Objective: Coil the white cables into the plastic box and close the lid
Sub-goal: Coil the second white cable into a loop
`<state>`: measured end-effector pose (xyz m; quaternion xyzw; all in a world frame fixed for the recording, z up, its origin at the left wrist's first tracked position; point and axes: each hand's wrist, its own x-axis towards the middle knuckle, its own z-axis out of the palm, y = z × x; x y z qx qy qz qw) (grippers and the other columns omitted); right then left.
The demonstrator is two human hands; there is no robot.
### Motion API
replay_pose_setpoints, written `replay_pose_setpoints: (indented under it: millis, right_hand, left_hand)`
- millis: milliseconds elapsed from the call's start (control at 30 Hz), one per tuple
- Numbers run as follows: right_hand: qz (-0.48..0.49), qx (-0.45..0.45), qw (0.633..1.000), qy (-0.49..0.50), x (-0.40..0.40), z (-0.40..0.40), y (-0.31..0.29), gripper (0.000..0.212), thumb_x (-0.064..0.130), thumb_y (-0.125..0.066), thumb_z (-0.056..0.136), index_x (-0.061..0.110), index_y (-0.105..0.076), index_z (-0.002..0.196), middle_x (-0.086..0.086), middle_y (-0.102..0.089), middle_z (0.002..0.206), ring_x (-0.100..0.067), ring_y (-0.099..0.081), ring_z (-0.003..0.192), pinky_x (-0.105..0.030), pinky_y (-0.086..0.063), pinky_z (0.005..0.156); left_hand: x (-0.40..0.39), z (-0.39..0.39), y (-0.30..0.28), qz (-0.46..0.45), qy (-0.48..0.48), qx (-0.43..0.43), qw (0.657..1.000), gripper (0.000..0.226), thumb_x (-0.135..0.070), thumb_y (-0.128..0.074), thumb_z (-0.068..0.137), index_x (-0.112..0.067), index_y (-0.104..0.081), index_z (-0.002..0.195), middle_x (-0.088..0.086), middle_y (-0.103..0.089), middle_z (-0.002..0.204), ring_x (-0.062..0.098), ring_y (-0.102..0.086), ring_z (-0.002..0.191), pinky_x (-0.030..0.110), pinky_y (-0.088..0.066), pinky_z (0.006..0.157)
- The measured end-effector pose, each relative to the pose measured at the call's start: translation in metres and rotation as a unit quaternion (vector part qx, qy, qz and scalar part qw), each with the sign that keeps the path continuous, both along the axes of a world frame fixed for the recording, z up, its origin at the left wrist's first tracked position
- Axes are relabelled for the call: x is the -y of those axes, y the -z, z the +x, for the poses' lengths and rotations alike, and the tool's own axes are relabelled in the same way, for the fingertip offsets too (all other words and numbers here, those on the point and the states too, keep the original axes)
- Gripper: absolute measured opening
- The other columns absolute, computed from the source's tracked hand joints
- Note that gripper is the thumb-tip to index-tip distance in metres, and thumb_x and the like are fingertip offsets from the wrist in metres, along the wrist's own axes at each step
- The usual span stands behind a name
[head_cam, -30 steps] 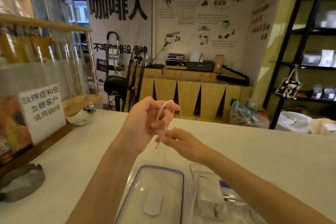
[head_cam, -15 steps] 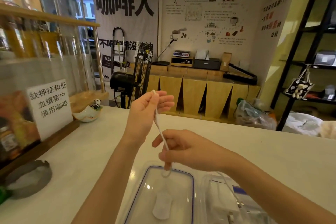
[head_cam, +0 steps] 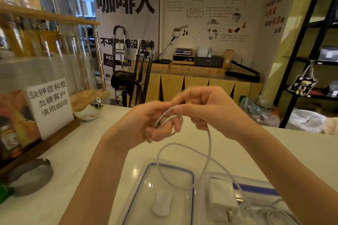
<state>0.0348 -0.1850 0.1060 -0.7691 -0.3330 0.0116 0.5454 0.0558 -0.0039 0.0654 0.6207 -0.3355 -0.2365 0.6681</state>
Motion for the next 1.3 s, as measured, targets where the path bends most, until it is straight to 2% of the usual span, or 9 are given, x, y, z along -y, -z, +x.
replay_pose_setpoints:
  millis: [100,233,433,500,600,800,1000,1167,1300]
  right_hand:
    - [0.091,-0.051,0.995,0.0,-0.001,0.002,0.004,0.033,0.01,-0.063,0.079,0.015,-0.054,0.111,0.004,-0.048,0.047,-0.007,-0.036,0.04,-0.017,-0.03,0.038]
    - [0.175,-0.147,0.971,-0.075,-0.007,0.0,0.013,0.028,0.019,-0.056,0.078,0.012,-0.055,0.105,0.002,-0.048,0.058,-0.007,-0.036,0.043,-0.016,-0.03,0.037]
    - [0.13,-0.189,0.973,-0.037,-0.036,-0.019,0.059,0.023,0.022,-0.037,0.097,0.01,-0.056,0.1,0.002,-0.049,0.053,-0.008,-0.036,0.036,-0.019,-0.034,0.035]
    - [0.108,-0.213,0.969,-0.058,-0.043,-0.026,0.065,0.023,0.019,-0.036,0.097,0.009,-0.055,0.106,-0.001,-0.051,0.058,-0.008,-0.038,0.037,-0.019,-0.036,0.037]
    - [0.079,-0.246,0.962,-0.087,-0.044,-0.031,0.061,0.022,0.012,-0.038,0.096,0.009,-0.052,0.113,-0.004,-0.057,0.062,-0.007,-0.042,0.039,-0.019,-0.042,0.041]
    - [0.017,-0.287,0.949,-0.128,-0.034,-0.038,0.046,0.027,0.008,-0.042,0.094,0.013,-0.045,0.121,-0.008,-0.067,0.082,-0.013,-0.064,0.055,-0.027,-0.056,0.064]
    - [0.021,-0.314,0.939,-0.136,-0.026,-0.048,0.03,0.033,0.0,-0.047,0.09,0.008,-0.045,0.122,-0.007,-0.065,0.07,-0.011,-0.063,0.054,-0.03,-0.059,0.061]
    - [-0.099,-0.224,0.962,-0.121,-0.01,-0.047,0.01,0.029,-0.005,-0.046,0.084,0.0,-0.053,0.112,-0.001,-0.063,0.064,-0.009,-0.056,0.05,-0.019,-0.053,0.05]
    - [-0.175,-0.131,0.971,-0.093,0.002,-0.035,-0.011,0.016,-0.001,-0.048,0.085,0.001,-0.063,0.09,-0.005,-0.065,0.064,-0.011,-0.055,0.045,-0.018,-0.05,0.045]
  left_hand:
    - [-0.005,-0.001,-0.005,-0.073,0.097,-0.069,0.99,0.032,-0.026,-0.042,0.089,-0.003,-0.06,0.078,-0.009,-0.052,0.044,0.008,-0.03,0.036,0.017,-0.027,0.039]
    - [-0.004,-0.009,-0.013,-0.234,0.217,-0.178,0.931,0.031,-0.015,-0.029,0.096,0.008,-0.051,0.098,0.005,-0.043,0.057,0.013,-0.034,0.051,0.021,-0.03,0.049]
    - [-0.006,-0.006,-0.013,-0.449,0.109,-0.273,0.844,0.039,-0.018,-0.027,0.098,0.012,-0.047,0.11,0.025,-0.061,0.073,0.02,-0.042,0.057,0.024,-0.033,0.059]
    - [-0.008,-0.001,-0.008,-0.476,0.068,-0.273,0.833,0.038,-0.015,-0.03,0.097,0.015,-0.049,0.111,0.023,-0.063,0.076,0.027,-0.052,0.058,0.026,-0.039,0.059]
    - [0.003,0.002,-0.005,-0.498,-0.043,-0.241,0.832,0.033,-0.014,-0.039,0.092,0.011,-0.059,0.099,0.011,-0.063,0.064,0.015,-0.054,0.047,0.021,-0.046,0.048]
    - [0.018,0.0,-0.006,-0.361,-0.288,-0.024,0.887,0.029,-0.015,-0.031,0.097,-0.003,-0.057,0.091,-0.001,-0.068,0.06,0.002,-0.055,0.047,0.013,-0.047,0.049]
    - [0.021,-0.008,-0.003,-0.141,-0.389,0.176,0.893,0.025,-0.013,-0.037,0.096,-0.005,-0.06,0.093,-0.001,-0.073,0.073,0.004,-0.06,0.055,0.015,-0.051,0.056]
    - [0.016,-0.015,-0.005,0.125,-0.291,0.231,0.92,0.021,-0.01,-0.044,0.092,-0.009,-0.065,0.085,-0.002,-0.063,0.058,0.009,-0.047,0.046,0.017,-0.037,0.044]
    - [-0.004,-0.022,-0.01,0.168,-0.052,0.159,0.972,0.038,-0.031,-0.041,0.092,-0.017,-0.063,0.065,-0.007,-0.05,0.042,0.008,-0.035,0.036,0.022,-0.026,0.04]
